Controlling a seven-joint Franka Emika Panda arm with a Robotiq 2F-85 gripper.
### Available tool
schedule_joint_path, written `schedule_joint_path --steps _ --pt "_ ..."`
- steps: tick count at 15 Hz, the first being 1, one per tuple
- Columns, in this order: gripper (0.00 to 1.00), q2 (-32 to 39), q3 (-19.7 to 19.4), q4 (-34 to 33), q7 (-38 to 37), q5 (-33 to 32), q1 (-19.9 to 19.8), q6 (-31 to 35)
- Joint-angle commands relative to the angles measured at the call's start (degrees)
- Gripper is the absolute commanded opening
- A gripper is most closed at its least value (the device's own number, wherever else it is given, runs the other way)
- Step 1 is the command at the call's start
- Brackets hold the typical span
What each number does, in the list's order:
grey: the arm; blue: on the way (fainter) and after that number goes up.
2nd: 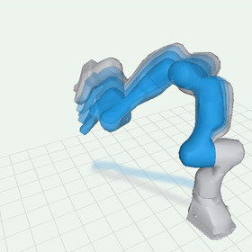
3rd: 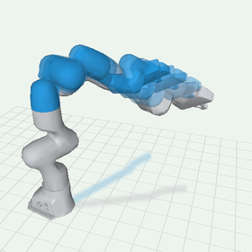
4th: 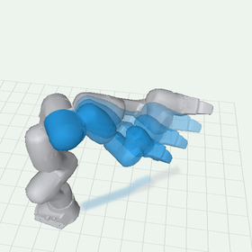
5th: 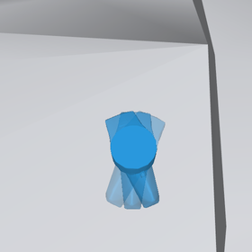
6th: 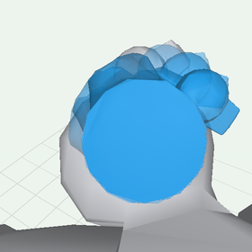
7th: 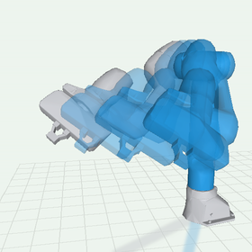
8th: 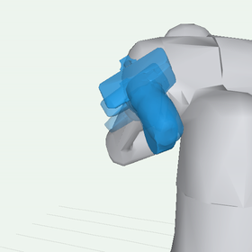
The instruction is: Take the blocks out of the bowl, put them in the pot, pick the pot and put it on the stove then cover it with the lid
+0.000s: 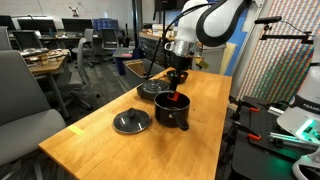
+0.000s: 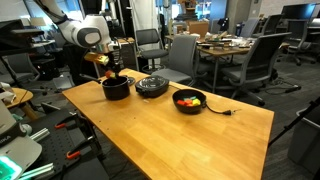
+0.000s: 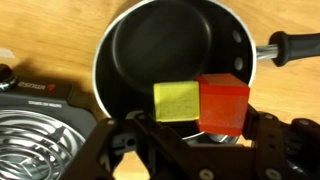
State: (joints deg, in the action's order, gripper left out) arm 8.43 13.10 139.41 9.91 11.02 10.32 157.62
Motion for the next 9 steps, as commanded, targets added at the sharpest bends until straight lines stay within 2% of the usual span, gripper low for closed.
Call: schedule_joint_path --steps 1,5,9 --pt "0.49 5.41 -2.46 -6.35 -0.19 -2.54 -2.55 -2.16" --pt "0.49 10.27 -1.71 -12.27 0.73 1.76 -5.95 -9.32" --pt "0.49 11.2 -2.29 -13.32 -0.55 1.53 -5.99 -13.03"
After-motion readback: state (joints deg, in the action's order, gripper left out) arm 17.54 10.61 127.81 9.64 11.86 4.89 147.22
